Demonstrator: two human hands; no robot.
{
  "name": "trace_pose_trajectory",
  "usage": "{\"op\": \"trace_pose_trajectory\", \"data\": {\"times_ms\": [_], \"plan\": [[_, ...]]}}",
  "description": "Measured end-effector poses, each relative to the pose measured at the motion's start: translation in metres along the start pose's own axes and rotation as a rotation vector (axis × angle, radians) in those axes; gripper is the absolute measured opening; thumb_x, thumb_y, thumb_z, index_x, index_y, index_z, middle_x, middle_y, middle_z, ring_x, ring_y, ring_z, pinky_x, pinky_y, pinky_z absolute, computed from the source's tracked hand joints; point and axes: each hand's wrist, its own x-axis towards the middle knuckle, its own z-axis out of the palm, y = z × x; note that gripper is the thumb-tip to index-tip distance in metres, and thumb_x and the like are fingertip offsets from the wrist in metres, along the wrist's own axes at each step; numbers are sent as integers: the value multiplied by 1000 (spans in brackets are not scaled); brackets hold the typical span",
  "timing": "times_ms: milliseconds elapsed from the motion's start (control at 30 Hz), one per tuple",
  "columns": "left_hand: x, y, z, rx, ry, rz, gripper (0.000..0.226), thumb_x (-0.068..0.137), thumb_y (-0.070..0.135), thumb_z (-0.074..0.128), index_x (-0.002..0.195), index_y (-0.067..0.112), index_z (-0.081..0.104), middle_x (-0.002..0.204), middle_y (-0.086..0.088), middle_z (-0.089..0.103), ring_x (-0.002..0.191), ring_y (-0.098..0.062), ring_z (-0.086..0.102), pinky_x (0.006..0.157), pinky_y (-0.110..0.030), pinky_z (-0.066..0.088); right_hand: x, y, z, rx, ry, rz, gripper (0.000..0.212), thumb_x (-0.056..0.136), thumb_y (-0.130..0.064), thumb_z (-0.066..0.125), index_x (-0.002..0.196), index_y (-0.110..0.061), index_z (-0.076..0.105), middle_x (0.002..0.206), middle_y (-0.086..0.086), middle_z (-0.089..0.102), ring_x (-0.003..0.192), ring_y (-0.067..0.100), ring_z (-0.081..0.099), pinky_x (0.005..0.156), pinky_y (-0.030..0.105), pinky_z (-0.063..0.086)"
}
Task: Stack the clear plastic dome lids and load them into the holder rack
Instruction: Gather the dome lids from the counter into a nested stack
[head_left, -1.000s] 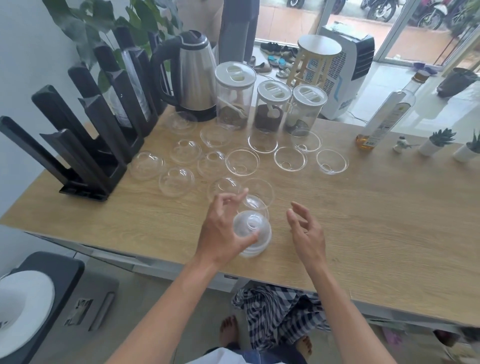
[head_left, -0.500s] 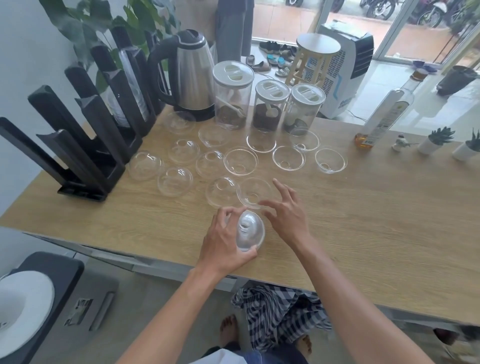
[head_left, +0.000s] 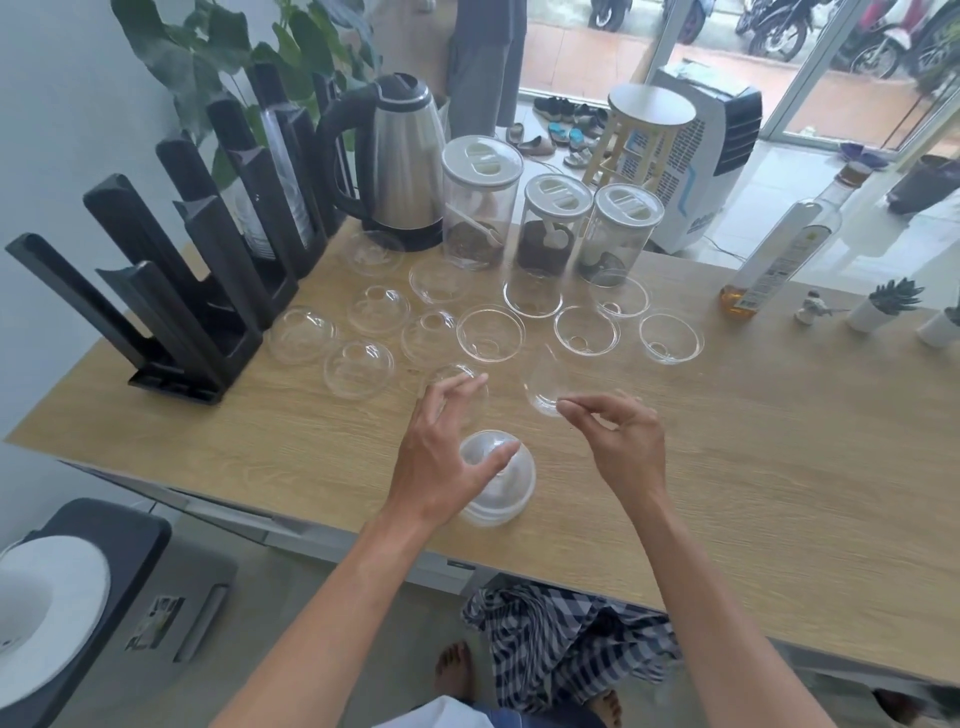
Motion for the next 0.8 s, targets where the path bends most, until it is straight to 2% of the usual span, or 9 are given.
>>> {"op": "trace_pose_trajectory", "data": {"times_ms": [100, 167, 267, 367, 433, 533, 667, 800], "plan": [[12, 11, -6, -45, 7, 64, 87, 74, 54, 83, 148, 26, 48, 142, 4, 52, 132, -13, 51, 105, -32, 46, -6, -27, -11, 296, -78, 84, 12, 81, -29, 86, 92, -25, 85, 92, -3, 83, 91, 11, 75, 87, 22, 57], [17, 21, -7, -81, 7, 80, 93, 70, 61, 83, 149, 29, 46, 141, 6, 52, 129, -11, 52, 101, -31, 48, -9, -36, -14, 440, -162, 97, 23, 79, -30, 82, 98, -17, 83, 88, -5, 82, 87, 7, 73, 86, 21, 57], [22, 29, -3, -91, 19, 89, 93, 68, 64, 83, 147, 31, 47, 132, 5, 53, 119, -11, 55, 92, -30, 53, -13, -35, -12, 583, -269, 171, 39, 74, -36, 81, 104, -11, 81, 81, -7, 77, 84, 9, 70, 87, 25, 58], [21, 27, 3, -55, 5, 93, 88, 70, 58, 85, 146, 30, 50, 127, 2, 51, 113, -13, 57, 87, -24, 52, -15, -25, -10, 550, -240, 249, 39, 78, -38, 79, 108, -13, 80, 85, -3, 77, 88, 12, 71, 92, 35, 57], [18, 22, 7, 4, -14, 85, 88, 70, 50, 87, 147, 28, 51, 125, 0, 49, 112, -12, 55, 86, -19, 48, -17, -17, -8, 473, -178, 315, 35, 85, -43, 75, 109, -17, 80, 98, 0, 79, 93, 16, 71, 92, 38, 58], [8, 11, 11, 78, -67, 45, 88, 69, 46, 88, 147, 29, 51, 124, -1, 46, 112, -13, 52, 86, -21, 48, -20, -3, -4, 363, -129, 449, 35, 99, -48, 63, 114, -20, 76, 118, 4, 76, 99, 22, 72, 89, 40, 61], [-11, -6, 19, 123, -157, -16, 90, 68, 46, 87, 149, 31, 50, 126, -1, 41, 112, -13, 51, 93, -27, 53, -25, 14, 2, 252, -239, 580, 48, 104, -54, 49, 133, -19, 67, 128, 5, 69, 110, 27, 70, 88, 41, 62], [-24, -20, 27, 90, -198, -94, 91, 67, 46, 86, 149, 35, 48, 131, 4, 33, 117, -10, 46, 97, -32, 55, -27, 16, 19, 274, -329, 614, 54, 107, -54, 43, 140, -16, 62, 130, 10, 68, 112, 33, 71, 98, 50, 60]]}}
